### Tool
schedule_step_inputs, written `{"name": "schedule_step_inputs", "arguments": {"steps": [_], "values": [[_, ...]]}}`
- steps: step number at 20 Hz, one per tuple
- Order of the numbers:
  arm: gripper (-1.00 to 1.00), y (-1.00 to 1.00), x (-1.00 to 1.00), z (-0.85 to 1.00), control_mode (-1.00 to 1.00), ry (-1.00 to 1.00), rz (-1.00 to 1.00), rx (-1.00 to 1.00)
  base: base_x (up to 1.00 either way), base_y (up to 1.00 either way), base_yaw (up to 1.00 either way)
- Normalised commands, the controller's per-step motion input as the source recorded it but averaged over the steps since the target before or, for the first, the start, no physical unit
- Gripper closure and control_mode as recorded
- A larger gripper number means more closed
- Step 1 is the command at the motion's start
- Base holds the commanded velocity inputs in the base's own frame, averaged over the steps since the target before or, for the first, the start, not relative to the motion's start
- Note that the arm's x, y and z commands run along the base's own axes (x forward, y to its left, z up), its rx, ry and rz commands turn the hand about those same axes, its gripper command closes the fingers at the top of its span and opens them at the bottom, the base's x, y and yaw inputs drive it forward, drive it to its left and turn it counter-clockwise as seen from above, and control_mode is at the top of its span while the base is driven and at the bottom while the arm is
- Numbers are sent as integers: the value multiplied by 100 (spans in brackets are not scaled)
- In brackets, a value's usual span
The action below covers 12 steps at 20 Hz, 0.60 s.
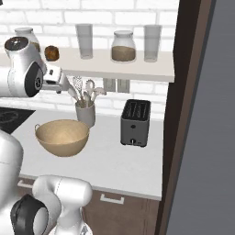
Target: Open the cabinet, pick up the bread from the cabinet and place it in the basket. Then move the basket to the dining counter.
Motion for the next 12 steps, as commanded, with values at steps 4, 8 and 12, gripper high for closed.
{"name": "schedule_step_inputs", "arguments": {"steps": [4,8,12], "values": [[-100,79,6,79,-100,-11,0,15,0,0,0],[-100,75,32,62,-100,1,0,2,0,0,0],[-100,10,80,41,-100,5,0,1,0,0,0]]}}
